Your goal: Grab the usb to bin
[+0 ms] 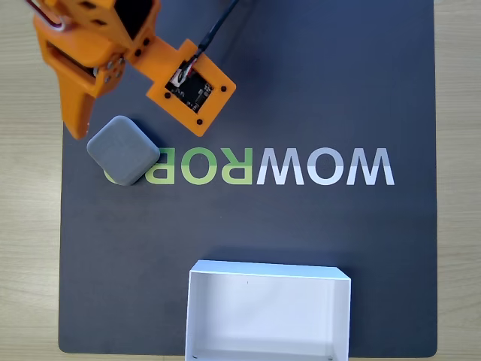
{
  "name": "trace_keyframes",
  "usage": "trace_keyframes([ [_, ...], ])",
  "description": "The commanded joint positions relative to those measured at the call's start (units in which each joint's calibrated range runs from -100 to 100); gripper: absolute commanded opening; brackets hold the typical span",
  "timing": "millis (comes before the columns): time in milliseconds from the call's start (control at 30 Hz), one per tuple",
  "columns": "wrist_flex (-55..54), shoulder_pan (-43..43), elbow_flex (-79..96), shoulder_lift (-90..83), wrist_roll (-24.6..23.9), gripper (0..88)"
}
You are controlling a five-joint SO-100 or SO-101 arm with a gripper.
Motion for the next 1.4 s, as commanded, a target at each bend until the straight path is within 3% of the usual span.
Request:
trace_keyframes([
  [0,-0.5,0.4,-5.3,3.7,-1.7,50.6],
  [467,-8.3,1.4,-8.8,20.9,-10.5,51.0],
  [900,-12.9,1.4,-9.0,24.2,-9.8,51.1],
  [1367,-13.4,0.4,-16.2,31.8,-4.8,50.3],
])
